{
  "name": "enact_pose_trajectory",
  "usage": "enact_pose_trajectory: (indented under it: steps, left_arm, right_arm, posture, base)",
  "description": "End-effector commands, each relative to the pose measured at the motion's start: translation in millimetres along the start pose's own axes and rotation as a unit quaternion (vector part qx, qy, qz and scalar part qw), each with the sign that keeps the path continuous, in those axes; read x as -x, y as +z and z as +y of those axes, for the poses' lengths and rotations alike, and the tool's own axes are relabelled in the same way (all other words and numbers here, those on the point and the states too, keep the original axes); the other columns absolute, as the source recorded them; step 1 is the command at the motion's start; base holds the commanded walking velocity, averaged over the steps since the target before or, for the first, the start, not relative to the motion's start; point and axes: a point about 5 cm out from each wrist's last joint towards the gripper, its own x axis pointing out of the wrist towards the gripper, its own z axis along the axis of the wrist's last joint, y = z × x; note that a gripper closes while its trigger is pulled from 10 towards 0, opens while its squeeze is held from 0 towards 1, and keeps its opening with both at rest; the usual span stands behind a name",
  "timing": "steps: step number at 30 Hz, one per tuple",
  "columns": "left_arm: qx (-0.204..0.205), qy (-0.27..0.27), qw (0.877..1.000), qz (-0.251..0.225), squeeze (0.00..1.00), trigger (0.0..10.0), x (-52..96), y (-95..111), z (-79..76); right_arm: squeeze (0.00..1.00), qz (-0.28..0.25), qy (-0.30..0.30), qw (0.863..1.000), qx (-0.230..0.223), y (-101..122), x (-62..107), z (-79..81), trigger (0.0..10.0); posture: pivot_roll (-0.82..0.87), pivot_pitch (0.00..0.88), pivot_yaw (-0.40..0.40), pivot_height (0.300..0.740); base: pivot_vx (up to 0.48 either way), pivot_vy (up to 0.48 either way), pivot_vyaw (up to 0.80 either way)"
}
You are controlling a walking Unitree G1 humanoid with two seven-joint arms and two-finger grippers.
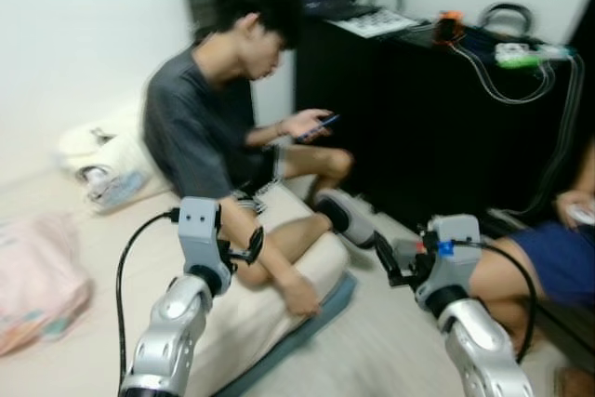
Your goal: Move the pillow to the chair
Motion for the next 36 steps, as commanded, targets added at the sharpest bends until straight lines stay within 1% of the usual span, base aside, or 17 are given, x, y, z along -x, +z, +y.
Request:
enact_pose_trajectory:
  steps: [1, 12, 20, 36]
  left_arm:
    - [0.004, 0.001, 1.000, 0.002, 0.00, 10.0, 0.1, -1.2, 0.6]
    - [0.004, 0.000, 1.000, 0.002, 0.00, 10.0, -0.4, -0.5, 1.5]
    - [0.008, -0.004, 1.000, -0.010, 0.00, 10.0, 0.3, 2.0, 0.3]
    - [0.012, -0.004, 1.000, -0.008, 0.00, 10.0, 1.4, -1.2, -0.5]
  right_arm:
    - [0.00, 0.002, 0.001, 1.000, -0.004, -2.2, 1.0, 0.1, 10.0]
    - [0.00, 0.002, 0.004, 1.000, -0.005, -1.8, 0.4, 1.0, 10.0]
    - [0.00, 0.002, 0.005, 1.000, -0.005, -1.7, 0.6, 0.7, 10.0]
    - [0.00, 0.005, 0.009, 1.000, -0.003, -4.4, 2.2, 0.3, 10.0]
  posture:
    - [-0.05, 0.000, -0.010, 0.735]
    - [-0.05, 0.000, -0.008, 0.735]
    - [-0.05, 0.000, -0.008, 0.735]
    - [-0.06, 0.000, -0.006, 0.735]
  base:
    - [0.000, 0.000, 0.77]
    - [0.000, 0.000, 0.78]
    - [0.000, 0.000, 0.78]
    - [0.000, 0.000, 0.78]
